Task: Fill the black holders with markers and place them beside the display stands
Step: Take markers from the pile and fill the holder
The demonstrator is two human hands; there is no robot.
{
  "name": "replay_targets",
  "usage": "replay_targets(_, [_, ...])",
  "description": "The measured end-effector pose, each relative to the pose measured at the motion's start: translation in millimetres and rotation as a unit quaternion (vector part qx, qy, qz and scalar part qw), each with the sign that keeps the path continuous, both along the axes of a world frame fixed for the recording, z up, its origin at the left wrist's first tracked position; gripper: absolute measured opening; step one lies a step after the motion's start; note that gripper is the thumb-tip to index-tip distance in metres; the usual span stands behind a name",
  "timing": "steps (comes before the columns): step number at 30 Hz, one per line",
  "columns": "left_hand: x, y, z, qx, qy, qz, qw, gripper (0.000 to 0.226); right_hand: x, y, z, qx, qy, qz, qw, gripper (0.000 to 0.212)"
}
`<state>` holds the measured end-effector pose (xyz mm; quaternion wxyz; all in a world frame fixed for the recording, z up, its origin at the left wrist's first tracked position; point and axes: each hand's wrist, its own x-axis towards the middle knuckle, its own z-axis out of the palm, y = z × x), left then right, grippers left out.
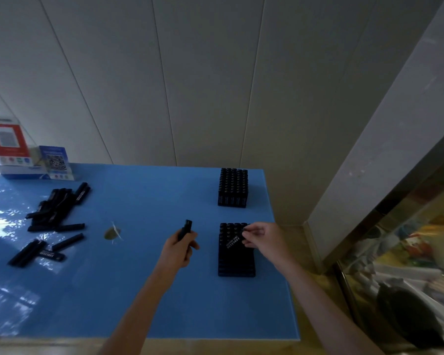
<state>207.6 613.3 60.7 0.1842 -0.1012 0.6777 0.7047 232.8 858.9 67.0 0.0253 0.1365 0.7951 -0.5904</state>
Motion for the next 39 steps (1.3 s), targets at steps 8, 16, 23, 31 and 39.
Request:
replay_targets(8, [1,-10,2,-0.022,0.028,-0.004,0.999,0.018,5,5,-19,0.234,0.069,0.075,0.967,0.014])
replay_targets(16, [-2,-12,-13,-0.037,-0.004,-0.007,0.999,0.014,3,-3,-34,0.301,0.099,0.101,0.943,0.015])
replay_targets(23, [3,-15,-9,-0.049,0.021,-0.029,0.998,0.022,5,-8,-40,0.328,0.115,0.111,0.931,0.014])
replay_targets(31, [1,-15,-11,-0.049,0.001,-0.038,0.998,0.019,3,-9,-44,0.34,0.106,0.14,0.924,0.01])
replay_targets(39, [4,-8,-9,-0.044,-0.001,-0.07,0.997,0.014,6,-9,-45,0.339,0.116,0.131,0.924,0.005])
